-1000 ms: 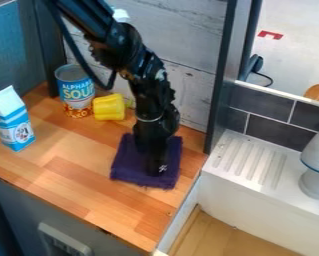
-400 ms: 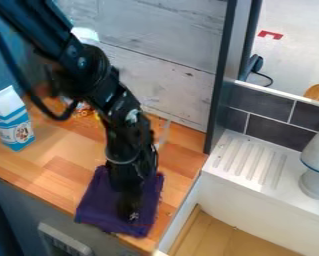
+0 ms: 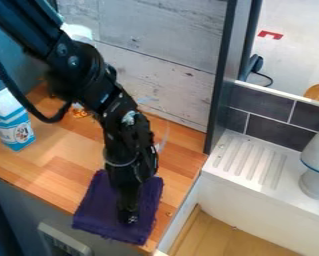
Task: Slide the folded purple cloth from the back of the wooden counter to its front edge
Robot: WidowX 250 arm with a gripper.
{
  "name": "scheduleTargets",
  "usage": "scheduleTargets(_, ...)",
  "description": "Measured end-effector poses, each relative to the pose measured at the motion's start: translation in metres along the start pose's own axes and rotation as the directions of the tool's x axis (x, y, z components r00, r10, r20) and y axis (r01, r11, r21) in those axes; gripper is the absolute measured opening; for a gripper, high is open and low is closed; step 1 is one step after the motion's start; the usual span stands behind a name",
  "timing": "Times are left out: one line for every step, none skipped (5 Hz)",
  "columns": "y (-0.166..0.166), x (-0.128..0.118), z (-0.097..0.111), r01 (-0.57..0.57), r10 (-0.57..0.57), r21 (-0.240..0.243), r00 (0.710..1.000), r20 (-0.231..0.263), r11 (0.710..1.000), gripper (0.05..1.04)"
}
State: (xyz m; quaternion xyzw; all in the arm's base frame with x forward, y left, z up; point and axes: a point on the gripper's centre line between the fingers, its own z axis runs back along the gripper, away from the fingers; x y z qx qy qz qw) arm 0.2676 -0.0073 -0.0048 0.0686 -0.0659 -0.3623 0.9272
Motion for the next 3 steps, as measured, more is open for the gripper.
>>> scheduleTargets(0.014,0.012,0.029,-0.005,0.001,0.057,0.998,0.067,0.998,1.0)
scheduleTargets(0.023,0.007,0.068,-0.093,0.094,-0.011,0.992,0.079,0.996,1.0)
scheduleTargets(0.022,-0.007,0.105,-0.346,0.348,-0.143,0.937,-0.009,0.927,1.0)
